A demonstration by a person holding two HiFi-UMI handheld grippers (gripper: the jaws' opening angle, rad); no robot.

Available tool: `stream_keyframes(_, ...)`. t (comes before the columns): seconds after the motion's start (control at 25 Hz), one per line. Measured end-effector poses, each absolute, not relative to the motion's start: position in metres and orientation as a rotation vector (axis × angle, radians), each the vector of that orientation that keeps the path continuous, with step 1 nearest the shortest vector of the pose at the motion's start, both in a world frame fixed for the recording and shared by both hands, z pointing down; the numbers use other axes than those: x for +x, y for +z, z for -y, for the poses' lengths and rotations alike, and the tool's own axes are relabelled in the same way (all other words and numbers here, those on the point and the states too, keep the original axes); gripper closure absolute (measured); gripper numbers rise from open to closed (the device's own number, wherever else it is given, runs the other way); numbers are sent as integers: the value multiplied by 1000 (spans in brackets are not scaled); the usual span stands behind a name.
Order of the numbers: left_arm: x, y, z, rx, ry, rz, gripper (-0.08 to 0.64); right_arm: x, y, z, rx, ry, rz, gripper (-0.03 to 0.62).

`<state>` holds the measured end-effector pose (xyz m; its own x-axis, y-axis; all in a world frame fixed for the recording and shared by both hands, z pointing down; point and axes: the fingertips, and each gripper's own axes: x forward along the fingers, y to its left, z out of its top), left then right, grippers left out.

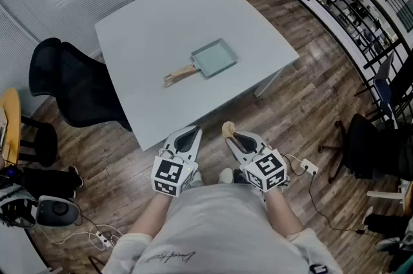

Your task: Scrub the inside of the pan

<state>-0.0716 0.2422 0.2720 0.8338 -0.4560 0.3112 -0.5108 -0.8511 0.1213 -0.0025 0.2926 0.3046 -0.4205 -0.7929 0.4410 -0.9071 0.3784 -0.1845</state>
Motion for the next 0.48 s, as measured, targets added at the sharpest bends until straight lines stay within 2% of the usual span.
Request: stream_keyframes(0.48,-88,274,-237,2820,389,723,549,-15,304,-291,1543,604,2349,515)
